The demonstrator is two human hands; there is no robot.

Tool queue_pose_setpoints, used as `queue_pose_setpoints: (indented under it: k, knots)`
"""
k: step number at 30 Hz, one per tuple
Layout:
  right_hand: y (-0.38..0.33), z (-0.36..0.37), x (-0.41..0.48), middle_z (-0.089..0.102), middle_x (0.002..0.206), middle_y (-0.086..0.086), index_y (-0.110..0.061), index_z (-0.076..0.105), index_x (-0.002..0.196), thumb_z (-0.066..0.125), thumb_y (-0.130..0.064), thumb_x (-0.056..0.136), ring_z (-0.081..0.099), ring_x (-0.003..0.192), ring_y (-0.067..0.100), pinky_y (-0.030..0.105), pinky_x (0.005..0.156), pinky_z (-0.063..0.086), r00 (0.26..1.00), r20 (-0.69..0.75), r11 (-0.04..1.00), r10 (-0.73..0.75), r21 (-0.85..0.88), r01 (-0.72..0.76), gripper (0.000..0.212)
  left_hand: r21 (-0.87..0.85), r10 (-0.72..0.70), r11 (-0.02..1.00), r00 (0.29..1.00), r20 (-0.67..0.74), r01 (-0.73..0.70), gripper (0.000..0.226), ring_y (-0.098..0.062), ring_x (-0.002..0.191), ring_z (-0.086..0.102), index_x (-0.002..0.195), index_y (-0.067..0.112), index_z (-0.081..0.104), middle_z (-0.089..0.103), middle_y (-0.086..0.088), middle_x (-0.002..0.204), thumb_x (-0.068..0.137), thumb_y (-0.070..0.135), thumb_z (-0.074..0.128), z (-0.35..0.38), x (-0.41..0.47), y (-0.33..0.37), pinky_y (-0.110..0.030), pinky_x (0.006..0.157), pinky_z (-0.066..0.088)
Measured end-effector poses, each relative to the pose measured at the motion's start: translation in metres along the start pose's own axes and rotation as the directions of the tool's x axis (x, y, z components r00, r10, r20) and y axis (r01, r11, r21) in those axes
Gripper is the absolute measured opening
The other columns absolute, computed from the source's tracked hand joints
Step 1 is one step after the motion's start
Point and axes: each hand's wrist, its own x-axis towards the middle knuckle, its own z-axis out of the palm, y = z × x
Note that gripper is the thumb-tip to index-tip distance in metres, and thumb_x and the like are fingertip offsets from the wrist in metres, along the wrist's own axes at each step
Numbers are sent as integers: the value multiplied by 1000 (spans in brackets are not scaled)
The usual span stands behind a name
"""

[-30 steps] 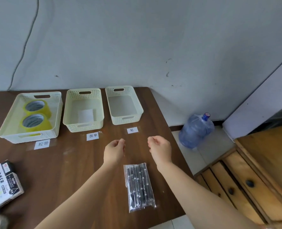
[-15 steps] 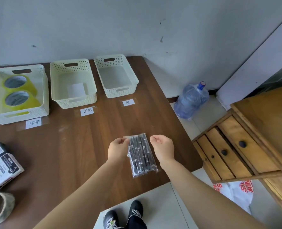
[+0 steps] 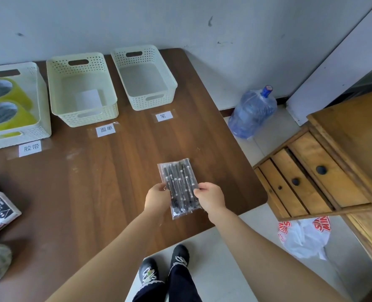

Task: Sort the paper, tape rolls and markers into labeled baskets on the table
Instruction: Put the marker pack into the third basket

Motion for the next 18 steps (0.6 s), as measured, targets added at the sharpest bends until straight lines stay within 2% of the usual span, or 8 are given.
queue_pose_setpoints:
  k: [5,8,13,18]
  knots:
    - [-4,4,4,71,114,0,-15,70,117,59,-10,91,65,97,16,34,89,56,1000,-4,999,1,53,0,29,-40,18,999,1000,-26,-19,39,-27,102,65,129,9,56,67,-15,116,94,0,40,-1,5,8,-35,85,53]
    - [-17,2,8,71,112,-1,-16,70,116,60,-10,90,67,97,16,37,90,57,1000,-5,994,-30,101,30,28,-55,51,997,997,-54,-54,43,-27,108,63,132,11,54,66,-12,120,93,0,40,-4,11,18,-39,93,52]
    - [-47,-7,17,72,109,-3,-16,71,114,60,-12,93,67,100,17,37,88,57,992,-3,984,-124,130,123,24,-92,91,991,992,-91,-100,37,-23,87,66,128,16,58,69,-4,96,97,5,41,-8,17,50,-48,90,55]
    - [-80,-18,31,71,112,-2,-15,70,115,61,-15,93,66,102,16,34,89,55,982,-4,969,-191,161,190,24,-103,148,981,980,-135,-163,36,-24,77,59,126,20,60,70,-3,86,98,7,41,-9,21,84,-51,87,53]
